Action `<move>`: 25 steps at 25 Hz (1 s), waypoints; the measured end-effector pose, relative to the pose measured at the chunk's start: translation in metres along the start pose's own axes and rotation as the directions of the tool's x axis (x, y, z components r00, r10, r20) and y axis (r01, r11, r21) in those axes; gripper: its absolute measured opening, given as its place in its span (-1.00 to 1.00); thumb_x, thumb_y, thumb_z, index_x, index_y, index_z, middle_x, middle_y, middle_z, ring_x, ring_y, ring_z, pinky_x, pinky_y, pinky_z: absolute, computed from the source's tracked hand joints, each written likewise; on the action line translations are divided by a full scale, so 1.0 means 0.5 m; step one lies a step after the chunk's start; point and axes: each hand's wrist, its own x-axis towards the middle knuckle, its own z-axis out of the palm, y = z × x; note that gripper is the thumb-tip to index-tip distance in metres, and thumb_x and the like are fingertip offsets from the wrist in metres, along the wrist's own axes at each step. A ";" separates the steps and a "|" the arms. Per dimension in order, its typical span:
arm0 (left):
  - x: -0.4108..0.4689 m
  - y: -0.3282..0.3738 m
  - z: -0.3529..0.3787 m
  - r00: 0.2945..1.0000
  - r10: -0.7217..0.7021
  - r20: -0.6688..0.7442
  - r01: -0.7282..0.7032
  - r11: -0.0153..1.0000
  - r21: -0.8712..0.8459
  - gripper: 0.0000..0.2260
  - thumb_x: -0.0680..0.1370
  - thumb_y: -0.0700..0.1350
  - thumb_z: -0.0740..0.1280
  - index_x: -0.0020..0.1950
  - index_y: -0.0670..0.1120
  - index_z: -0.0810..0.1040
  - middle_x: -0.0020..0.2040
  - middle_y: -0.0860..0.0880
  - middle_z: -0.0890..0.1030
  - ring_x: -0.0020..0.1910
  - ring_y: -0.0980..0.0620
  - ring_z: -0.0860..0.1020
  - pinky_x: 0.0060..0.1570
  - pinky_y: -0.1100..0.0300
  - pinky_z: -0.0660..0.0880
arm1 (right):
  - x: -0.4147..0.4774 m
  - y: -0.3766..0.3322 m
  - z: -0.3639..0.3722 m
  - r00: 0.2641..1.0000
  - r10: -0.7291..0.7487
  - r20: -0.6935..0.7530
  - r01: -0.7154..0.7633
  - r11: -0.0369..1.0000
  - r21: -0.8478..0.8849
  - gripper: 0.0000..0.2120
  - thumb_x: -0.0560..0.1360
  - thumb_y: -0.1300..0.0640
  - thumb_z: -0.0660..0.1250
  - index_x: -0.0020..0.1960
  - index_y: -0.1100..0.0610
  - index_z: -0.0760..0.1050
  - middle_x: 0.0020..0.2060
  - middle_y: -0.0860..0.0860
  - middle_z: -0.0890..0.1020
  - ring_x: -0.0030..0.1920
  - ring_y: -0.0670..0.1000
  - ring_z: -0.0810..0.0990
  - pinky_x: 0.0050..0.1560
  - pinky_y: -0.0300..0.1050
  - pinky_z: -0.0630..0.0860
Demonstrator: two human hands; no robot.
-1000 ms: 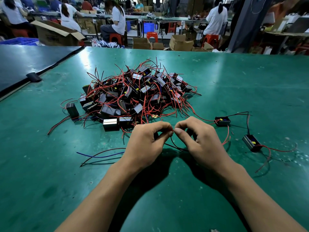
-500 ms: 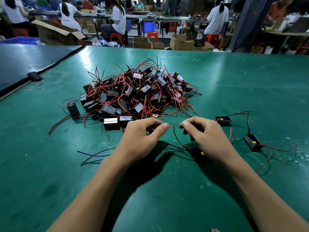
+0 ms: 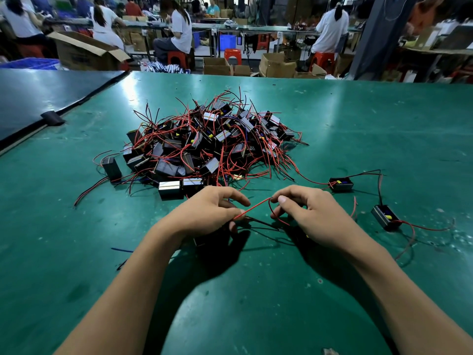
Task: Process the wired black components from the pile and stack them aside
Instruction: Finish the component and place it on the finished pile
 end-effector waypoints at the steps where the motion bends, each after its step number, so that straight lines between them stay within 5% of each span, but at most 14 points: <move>1: -0.001 0.000 -0.001 1.000 0.003 -0.002 -0.003 1.000 -0.004 -0.84 0.58 -0.23 0.34 0.09 -0.02 0.61 -0.13 -0.07 0.72 -0.19 -0.02 0.64 -0.10 0.13 0.56 | 0.000 0.000 -0.001 1.000 0.012 0.012 -0.012 1.000 0.015 -0.83 0.65 0.09 0.24 -0.02 -0.05 0.59 -0.25 -0.18 0.73 -0.20 -0.09 0.66 -0.17 -0.17 0.52; 5: -0.005 -0.001 0.004 0.998 0.016 -0.054 -0.019 0.998 -0.061 -0.85 0.57 -0.25 0.35 0.03 -0.02 0.63 -0.15 -0.07 0.72 -0.18 -0.02 0.64 -0.10 0.13 0.56 | 0.001 0.001 0.000 0.996 0.055 0.069 -0.057 0.998 0.026 -0.81 0.67 0.07 0.19 0.00 -0.07 0.56 -0.26 -0.11 0.73 -0.32 -0.12 0.60 -0.25 -0.17 0.46; 9: -0.005 0.003 0.018 0.993 0.046 -0.111 -0.062 0.987 -0.147 -0.88 0.58 -0.21 0.34 0.00 -0.03 0.64 -0.18 -0.03 0.70 -0.28 0.05 0.55 -0.30 0.22 0.49 | 0.001 -0.002 -0.001 0.994 0.057 0.092 -0.063 0.996 0.065 -0.84 0.67 0.06 0.20 0.03 -0.06 0.56 -0.25 -0.06 0.74 -0.39 -0.17 0.56 -0.29 -0.21 0.41; 14: -0.003 0.004 0.026 0.970 0.133 -0.202 -0.171 0.968 -0.186 -0.92 0.55 -0.23 0.38 -0.01 -0.07 0.64 -0.20 -0.03 0.67 -0.41 0.07 0.49 -0.40 0.32 0.43 | -0.003 -0.009 -0.004 0.982 0.065 0.179 -0.104 0.970 0.220 -0.90 0.63 0.07 0.29 0.05 -0.01 0.58 -0.15 0.05 0.75 -0.03 0.22 0.68 0.05 0.13 0.56; 18: -0.004 0.002 0.026 0.969 0.150 -0.195 -0.197 0.949 -0.247 -0.92 0.51 -0.24 0.42 -0.04 -0.08 0.64 -0.23 0.00 0.65 -0.42 0.08 0.46 -0.42 0.34 0.38 | -0.006 -0.021 -0.010 0.963 0.058 0.262 -0.142 0.938 0.317 -0.83 0.65 0.08 0.24 0.07 0.07 0.60 -0.18 0.04 0.74 -0.28 -0.03 0.56 -0.29 -0.28 0.49; 25: -0.007 0.002 0.023 0.981 0.136 -0.137 -0.175 0.923 -0.342 -0.86 0.47 -0.31 0.44 -0.07 -0.08 0.64 -0.20 -0.03 0.66 -0.27 0.07 0.57 -0.26 0.25 0.44 | -0.009 -0.021 -0.005 0.948 0.047 0.315 -0.171 0.911 0.377 -0.82 0.62 0.06 0.28 0.04 0.08 0.64 -0.16 0.04 0.73 -0.39 -0.15 0.49 -0.39 -0.37 0.37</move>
